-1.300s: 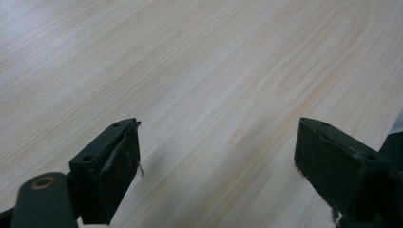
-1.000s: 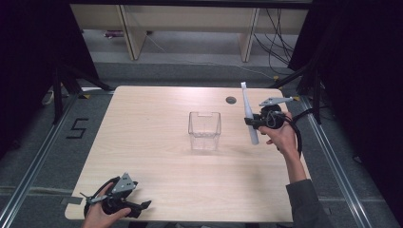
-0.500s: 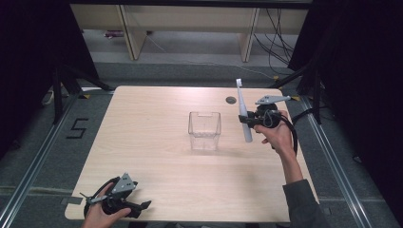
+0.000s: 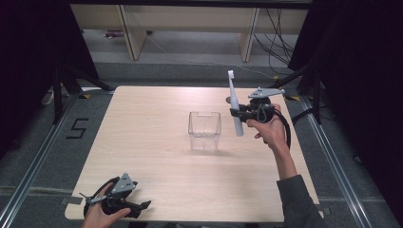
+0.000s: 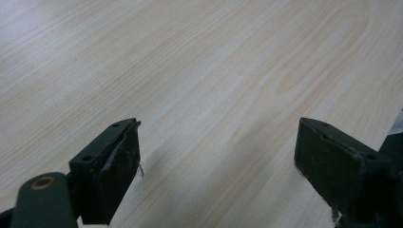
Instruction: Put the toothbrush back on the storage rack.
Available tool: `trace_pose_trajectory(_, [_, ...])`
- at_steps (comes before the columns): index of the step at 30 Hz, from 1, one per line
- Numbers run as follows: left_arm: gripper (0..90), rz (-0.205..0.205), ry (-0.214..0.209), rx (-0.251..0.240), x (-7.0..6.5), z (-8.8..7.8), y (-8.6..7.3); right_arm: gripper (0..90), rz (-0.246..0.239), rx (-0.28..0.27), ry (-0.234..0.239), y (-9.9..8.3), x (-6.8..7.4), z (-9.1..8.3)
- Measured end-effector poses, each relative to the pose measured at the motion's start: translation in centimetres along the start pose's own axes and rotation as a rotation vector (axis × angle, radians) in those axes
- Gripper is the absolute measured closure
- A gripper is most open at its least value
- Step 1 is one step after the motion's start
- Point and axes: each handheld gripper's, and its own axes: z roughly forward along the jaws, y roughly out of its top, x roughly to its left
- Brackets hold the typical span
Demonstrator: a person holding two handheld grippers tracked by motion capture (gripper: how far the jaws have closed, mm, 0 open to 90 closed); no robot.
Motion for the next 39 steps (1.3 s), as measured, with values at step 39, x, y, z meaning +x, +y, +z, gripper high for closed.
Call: trace_pose_trajectory(39, [15.0, -0.008, 0.001, -0.003, -0.1, -0.1, -0.1, 66.7, -0.066, 0.099, 0.085, 4.4, 4.3, 6.3])
